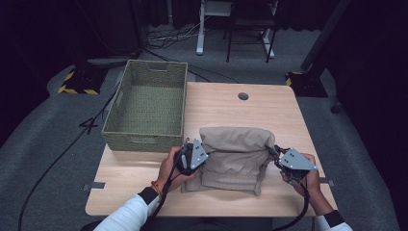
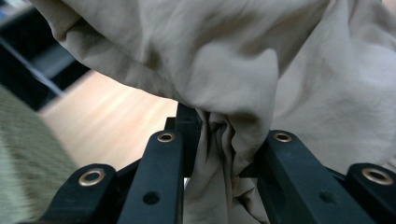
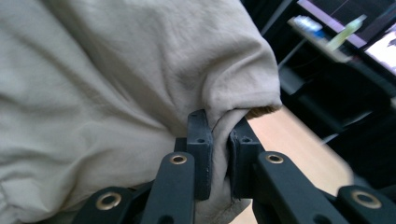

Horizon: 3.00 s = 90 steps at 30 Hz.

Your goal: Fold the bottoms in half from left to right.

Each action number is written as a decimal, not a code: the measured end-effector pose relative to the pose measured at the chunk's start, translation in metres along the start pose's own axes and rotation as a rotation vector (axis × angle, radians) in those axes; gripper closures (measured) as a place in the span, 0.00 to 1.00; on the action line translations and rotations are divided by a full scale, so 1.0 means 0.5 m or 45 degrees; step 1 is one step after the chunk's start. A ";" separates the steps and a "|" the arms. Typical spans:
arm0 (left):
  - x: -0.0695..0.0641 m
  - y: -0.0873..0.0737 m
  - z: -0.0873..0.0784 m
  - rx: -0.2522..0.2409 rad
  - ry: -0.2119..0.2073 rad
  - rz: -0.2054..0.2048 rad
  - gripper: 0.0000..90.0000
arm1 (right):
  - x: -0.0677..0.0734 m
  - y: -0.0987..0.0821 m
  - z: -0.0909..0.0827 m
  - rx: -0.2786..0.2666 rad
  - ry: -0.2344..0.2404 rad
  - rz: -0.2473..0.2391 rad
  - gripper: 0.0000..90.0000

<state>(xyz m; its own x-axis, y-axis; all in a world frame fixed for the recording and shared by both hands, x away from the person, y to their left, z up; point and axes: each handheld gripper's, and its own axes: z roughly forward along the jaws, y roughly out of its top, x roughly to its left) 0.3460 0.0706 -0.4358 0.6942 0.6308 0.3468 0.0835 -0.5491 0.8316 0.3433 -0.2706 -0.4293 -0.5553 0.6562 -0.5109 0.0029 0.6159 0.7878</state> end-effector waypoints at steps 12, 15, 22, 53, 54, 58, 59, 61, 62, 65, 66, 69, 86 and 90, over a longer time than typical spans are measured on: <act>-0.040 -0.123 -0.048 0.100 0.085 0.144 0.87 | 0.135 -0.012 -0.049 -0.055 0.310 -0.284 0.90; -0.047 -0.141 -0.044 0.140 0.084 0.169 0.87 | 0.186 -0.025 -0.059 -0.020 0.402 -0.398 0.90; 0.016 -0.136 -0.053 0.082 -0.171 -0.060 0.52 | 0.270 -0.034 -0.068 0.006 0.398 -0.686 0.91; -0.135 -0.077 -0.088 0.152 -0.846 0.451 0.89 | 0.201 -0.046 0.003 0.203 0.256 -0.433 0.91; -0.148 -0.081 -0.086 0.154 -0.825 0.478 0.89 | 0.199 -0.045 0.008 0.210 0.246 -0.418 0.91; -0.176 -0.081 -0.080 0.123 -0.764 0.479 0.90 | 0.182 -0.042 0.027 0.219 0.234 -0.335 0.89; -0.183 -0.079 -0.077 0.123 -0.749 0.472 0.90 | 0.176 -0.042 0.033 0.219 0.228 -0.323 0.89; -0.191 -0.071 -0.066 0.127 -0.710 0.504 0.90 | 0.166 -0.040 0.050 0.238 0.222 -0.290 0.89; -0.194 -0.067 -0.059 0.129 -0.687 0.491 0.91 | 0.161 -0.039 0.059 0.245 0.222 -0.267 0.89; -0.198 -0.056 -0.039 0.158 -0.610 0.505 0.92 | 0.134 -0.039 0.092 0.255 0.205 -0.176 0.78; -0.197 -0.054 -0.031 0.170 -0.584 0.496 0.92 | 0.120 -0.039 0.101 0.252 0.203 -0.124 0.74; -0.182 -0.048 -0.007 0.206 -0.493 0.525 0.93 | 0.073 -0.032 0.114 0.255 0.170 -0.003 0.65; -0.148 -0.038 0.067 0.237 -0.284 0.545 0.94 | 0.014 0.089 0.143 0.193 0.327 0.380 0.25; -0.149 -0.044 0.064 0.211 -0.266 0.532 0.94 | 0.028 0.073 0.191 0.338 0.337 0.456 0.29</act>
<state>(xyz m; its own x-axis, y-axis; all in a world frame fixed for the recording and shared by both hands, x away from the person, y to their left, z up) 0.3153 0.0181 -0.4940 0.8199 0.2240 0.5269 -0.1315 -0.8221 0.5540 0.4153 -0.1972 -0.4404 -0.6724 0.7343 -0.0935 0.4232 0.4849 0.7654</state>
